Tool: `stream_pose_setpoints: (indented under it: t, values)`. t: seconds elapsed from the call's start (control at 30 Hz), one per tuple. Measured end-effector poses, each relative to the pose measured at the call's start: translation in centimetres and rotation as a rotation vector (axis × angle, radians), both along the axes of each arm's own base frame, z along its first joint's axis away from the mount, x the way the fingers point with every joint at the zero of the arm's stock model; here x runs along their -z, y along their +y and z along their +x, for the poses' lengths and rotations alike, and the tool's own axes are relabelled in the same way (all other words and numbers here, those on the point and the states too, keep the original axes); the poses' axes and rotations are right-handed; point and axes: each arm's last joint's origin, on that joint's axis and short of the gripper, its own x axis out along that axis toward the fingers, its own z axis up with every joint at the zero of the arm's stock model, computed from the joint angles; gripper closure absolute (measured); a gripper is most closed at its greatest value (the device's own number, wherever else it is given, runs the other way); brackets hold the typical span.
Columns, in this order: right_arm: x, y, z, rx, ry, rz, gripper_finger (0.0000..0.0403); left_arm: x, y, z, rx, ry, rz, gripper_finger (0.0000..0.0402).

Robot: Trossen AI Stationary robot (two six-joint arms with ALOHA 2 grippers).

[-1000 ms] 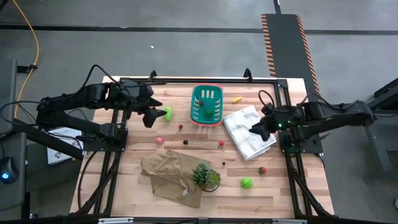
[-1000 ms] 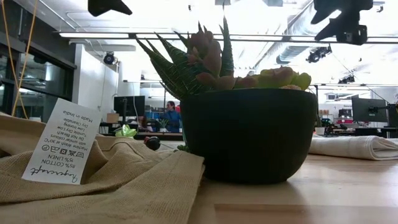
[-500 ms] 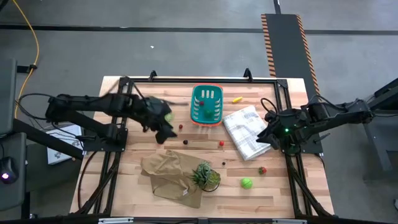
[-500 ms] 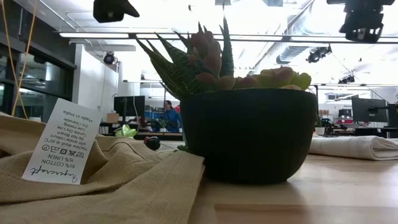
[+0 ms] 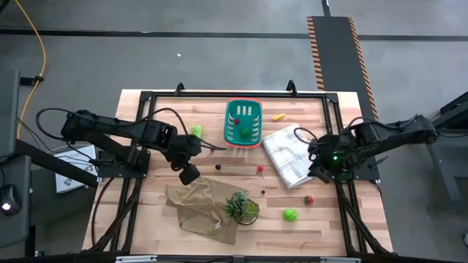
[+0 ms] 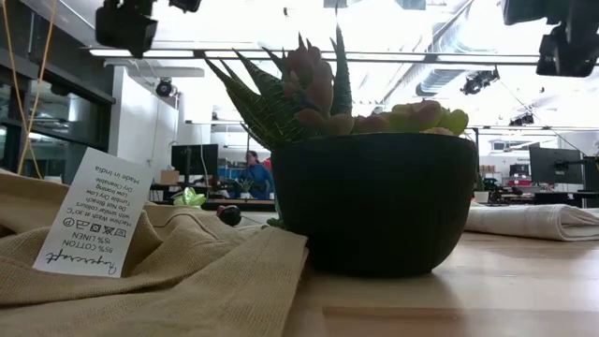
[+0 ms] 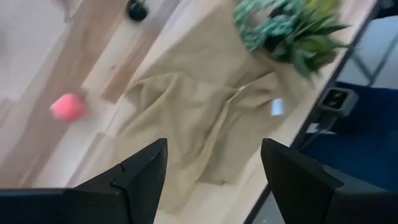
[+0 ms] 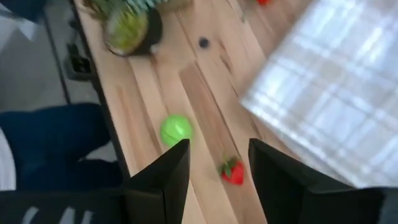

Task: Pick and placing Produce into tupperware
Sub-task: Put the red strawberry into the green basket

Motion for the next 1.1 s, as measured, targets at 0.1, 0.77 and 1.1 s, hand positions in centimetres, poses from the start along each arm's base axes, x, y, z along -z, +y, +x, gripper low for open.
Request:
stream_pose_setpoints:
  t: [0.1,0.77,1.1]
  values:
    - [-0.3,0.8,0.6,-0.023,0.079,-0.023,0.0256,0.1,0.1,-0.4,0.013,0.035,0.037,0.0153]
    - [-0.3,8.4,2.8,0.715,0.519,0.058,0.0269,0.2,0.6,-0.5,0.155,0.028,0.251,0.0153]
    - [1.1,11.5,1.7,0.945,0.701,0.081,0.0269,0.2,0.6,-0.5,0.227,0.019,0.271,0.0153]
